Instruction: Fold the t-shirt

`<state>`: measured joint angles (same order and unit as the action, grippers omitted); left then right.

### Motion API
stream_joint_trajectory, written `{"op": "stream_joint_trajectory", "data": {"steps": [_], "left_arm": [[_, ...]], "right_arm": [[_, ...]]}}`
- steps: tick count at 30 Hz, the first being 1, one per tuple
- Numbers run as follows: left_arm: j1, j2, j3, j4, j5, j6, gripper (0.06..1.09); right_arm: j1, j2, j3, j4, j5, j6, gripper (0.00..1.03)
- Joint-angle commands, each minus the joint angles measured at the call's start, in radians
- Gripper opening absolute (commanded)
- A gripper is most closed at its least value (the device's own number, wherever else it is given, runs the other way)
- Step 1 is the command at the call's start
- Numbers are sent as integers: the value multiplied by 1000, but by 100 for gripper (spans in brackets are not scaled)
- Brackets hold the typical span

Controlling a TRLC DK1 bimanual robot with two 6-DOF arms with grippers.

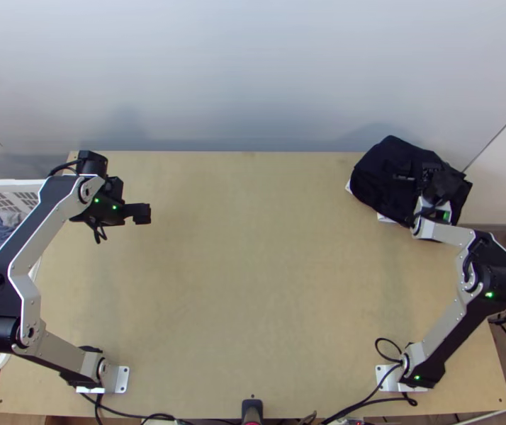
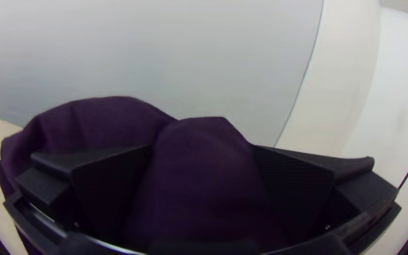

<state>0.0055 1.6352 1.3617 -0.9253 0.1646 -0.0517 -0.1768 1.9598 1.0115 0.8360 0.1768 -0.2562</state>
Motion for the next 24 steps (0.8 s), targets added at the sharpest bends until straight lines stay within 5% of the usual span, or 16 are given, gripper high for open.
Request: {"op": "stream_joint_trajectory", "data": {"steps": [1, 10, 17, 24], "left_arm": [[-13, 2, 10, 0, 1, -14, 104], [-4, -15, -10, 0, 0, -16, 104], [-2, -31, 0, 0, 1, -22, 104], [40, -60, -4, 8, 0, -46, 104]], "right_arm": [[5, 57, -40, 43, 15, -14, 99], [86, -121, 154, 5, 110, 17, 99], [175, -19, 191, -3, 133, 51, 99], [126, 154, 185, -6, 161, -77, 99]]}}
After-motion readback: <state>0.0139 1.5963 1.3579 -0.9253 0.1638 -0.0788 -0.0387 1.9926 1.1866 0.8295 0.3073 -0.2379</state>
